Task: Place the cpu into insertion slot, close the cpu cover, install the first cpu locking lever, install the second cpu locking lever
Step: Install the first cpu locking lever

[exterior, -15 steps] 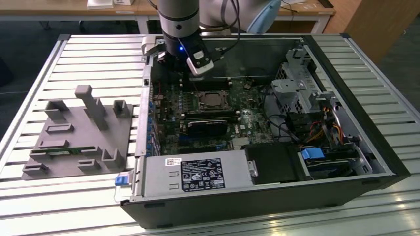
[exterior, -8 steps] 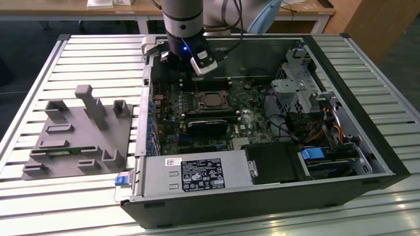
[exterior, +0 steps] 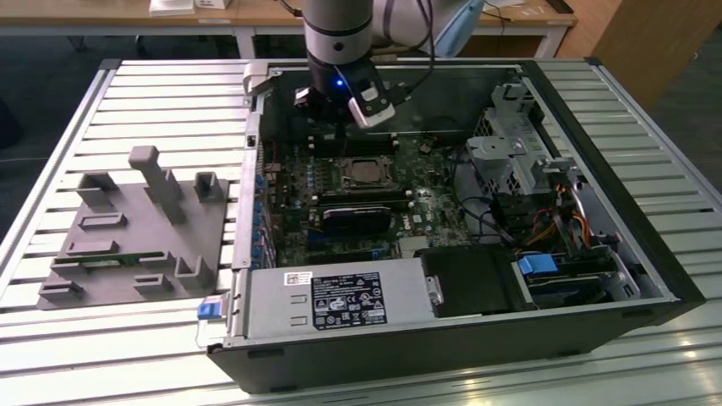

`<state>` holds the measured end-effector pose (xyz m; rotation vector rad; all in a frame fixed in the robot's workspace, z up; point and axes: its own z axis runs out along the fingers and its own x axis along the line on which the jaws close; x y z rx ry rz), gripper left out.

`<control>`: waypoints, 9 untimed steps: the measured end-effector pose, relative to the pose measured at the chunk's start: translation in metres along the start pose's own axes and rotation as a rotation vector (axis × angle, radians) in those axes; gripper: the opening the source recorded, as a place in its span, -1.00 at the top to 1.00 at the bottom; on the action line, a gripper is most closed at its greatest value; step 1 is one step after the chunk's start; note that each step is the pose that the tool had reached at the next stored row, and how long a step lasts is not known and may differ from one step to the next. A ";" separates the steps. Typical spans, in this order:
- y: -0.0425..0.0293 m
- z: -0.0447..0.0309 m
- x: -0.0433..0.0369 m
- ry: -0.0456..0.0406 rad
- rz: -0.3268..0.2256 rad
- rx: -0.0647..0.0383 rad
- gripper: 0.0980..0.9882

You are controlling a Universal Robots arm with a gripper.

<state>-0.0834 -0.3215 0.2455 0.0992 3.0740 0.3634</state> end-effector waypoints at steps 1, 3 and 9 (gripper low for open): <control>0.0002 0.0002 -0.0027 0.0000 0.000 0.000 0.99; 0.0004 0.0004 -0.0073 0.0000 0.000 0.000 0.99; 0.0007 0.0006 -0.0117 -0.0001 0.000 0.000 0.99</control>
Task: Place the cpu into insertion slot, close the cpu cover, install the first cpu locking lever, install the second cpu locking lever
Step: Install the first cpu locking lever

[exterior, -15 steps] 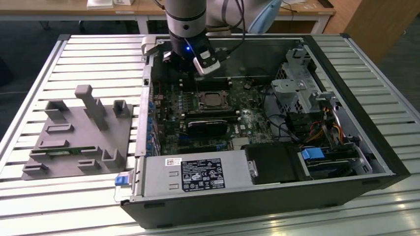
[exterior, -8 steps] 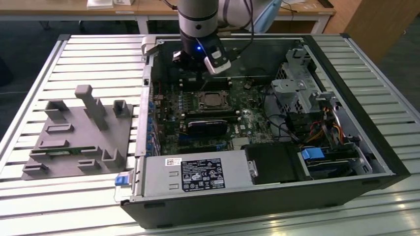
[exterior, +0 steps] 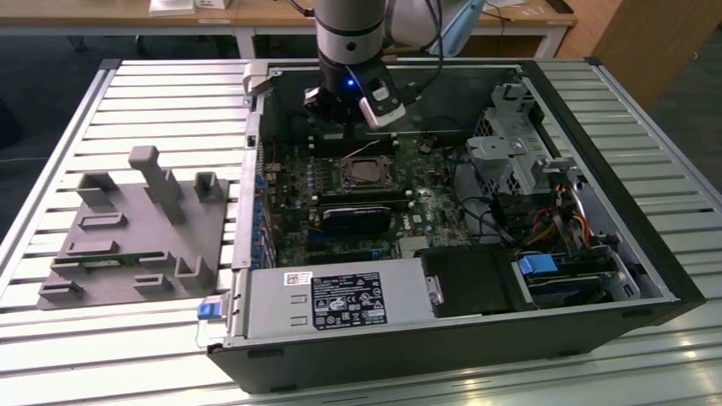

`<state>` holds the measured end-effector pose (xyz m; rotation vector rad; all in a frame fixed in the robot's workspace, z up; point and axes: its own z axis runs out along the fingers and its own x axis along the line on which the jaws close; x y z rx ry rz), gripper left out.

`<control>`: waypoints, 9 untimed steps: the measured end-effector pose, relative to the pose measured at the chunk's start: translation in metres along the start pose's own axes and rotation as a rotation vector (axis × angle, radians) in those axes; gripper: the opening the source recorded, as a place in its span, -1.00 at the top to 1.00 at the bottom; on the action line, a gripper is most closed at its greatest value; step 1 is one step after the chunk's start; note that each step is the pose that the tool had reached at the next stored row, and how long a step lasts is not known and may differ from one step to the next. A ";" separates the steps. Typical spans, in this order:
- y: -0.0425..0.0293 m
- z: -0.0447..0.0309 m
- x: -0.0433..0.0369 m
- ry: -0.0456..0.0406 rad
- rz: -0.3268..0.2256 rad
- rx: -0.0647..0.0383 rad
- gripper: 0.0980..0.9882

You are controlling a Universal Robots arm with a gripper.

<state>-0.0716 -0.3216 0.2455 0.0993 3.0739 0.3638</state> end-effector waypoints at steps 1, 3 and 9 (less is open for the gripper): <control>0.0000 0.0000 0.0000 0.0001 0.000 0.000 0.99; 0.0000 0.0000 0.0000 -0.0007 0.000 -0.001 0.99; -0.0011 0.0008 0.0032 -0.0627 -0.015 -0.006 0.99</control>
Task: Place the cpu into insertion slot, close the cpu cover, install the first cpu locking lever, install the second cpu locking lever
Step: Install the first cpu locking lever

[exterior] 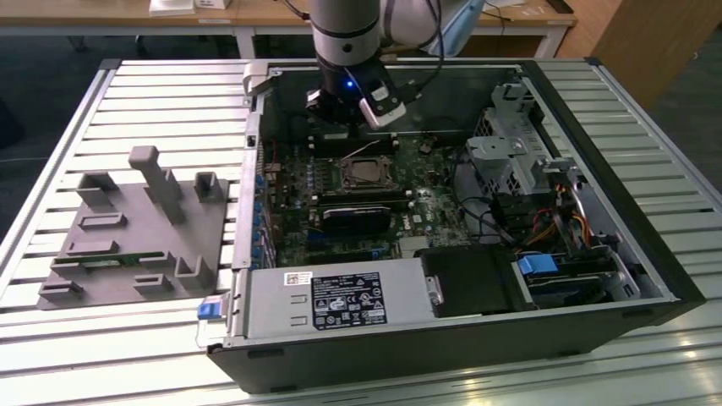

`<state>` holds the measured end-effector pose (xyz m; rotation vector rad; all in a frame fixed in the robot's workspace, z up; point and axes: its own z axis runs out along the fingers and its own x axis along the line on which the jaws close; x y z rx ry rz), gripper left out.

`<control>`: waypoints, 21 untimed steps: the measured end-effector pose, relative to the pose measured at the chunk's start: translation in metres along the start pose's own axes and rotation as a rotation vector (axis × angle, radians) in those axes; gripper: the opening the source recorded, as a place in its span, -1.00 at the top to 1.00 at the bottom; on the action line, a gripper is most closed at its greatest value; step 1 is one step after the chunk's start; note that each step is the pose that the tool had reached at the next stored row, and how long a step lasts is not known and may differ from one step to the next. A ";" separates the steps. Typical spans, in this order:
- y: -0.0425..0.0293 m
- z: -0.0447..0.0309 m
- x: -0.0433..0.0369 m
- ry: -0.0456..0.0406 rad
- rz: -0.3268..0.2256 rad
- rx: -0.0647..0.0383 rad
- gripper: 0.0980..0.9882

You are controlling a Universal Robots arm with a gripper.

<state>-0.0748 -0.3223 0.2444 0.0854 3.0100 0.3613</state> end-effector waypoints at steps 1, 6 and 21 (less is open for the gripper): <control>-0.0001 0.0000 0.0008 -0.0125 -0.003 -0.001 0.99; -0.0014 0.0003 0.0054 -0.0674 -0.016 -0.005 0.99; -0.0048 0.0142 0.0057 -0.1126 0.059 -0.002 0.99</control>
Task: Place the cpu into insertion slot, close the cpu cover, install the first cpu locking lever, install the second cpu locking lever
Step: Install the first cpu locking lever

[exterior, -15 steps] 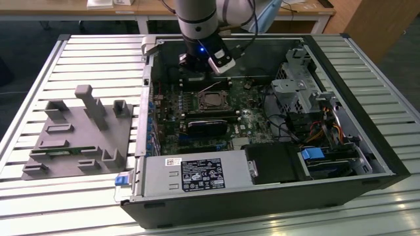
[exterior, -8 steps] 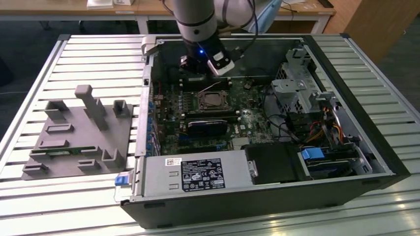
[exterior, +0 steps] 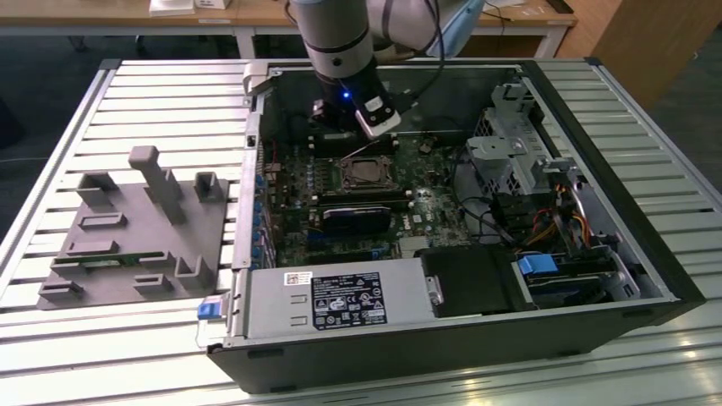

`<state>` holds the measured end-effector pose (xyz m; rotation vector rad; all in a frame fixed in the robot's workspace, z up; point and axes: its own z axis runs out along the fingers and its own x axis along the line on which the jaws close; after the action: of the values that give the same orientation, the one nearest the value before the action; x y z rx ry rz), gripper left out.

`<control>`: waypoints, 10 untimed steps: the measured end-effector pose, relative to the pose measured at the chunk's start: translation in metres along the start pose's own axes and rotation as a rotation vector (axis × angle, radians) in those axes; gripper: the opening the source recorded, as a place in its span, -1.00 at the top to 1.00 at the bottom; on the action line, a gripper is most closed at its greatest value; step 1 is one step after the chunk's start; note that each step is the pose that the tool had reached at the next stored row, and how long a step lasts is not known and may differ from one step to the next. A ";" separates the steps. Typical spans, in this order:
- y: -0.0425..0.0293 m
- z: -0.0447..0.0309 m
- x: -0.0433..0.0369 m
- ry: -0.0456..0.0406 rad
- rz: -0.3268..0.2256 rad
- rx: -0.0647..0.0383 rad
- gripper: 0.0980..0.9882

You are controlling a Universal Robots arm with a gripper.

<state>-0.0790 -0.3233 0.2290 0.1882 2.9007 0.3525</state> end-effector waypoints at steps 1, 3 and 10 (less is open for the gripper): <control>-0.0001 0.0008 -0.0001 -0.0005 0.003 -0.001 0.99; 0.0001 0.0024 -0.0002 -0.0009 0.006 -0.003 0.99; 0.0037 0.0081 -0.0004 -0.0016 0.011 -0.006 0.99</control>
<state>-0.0764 -0.3179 0.2223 0.2033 2.8979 0.3620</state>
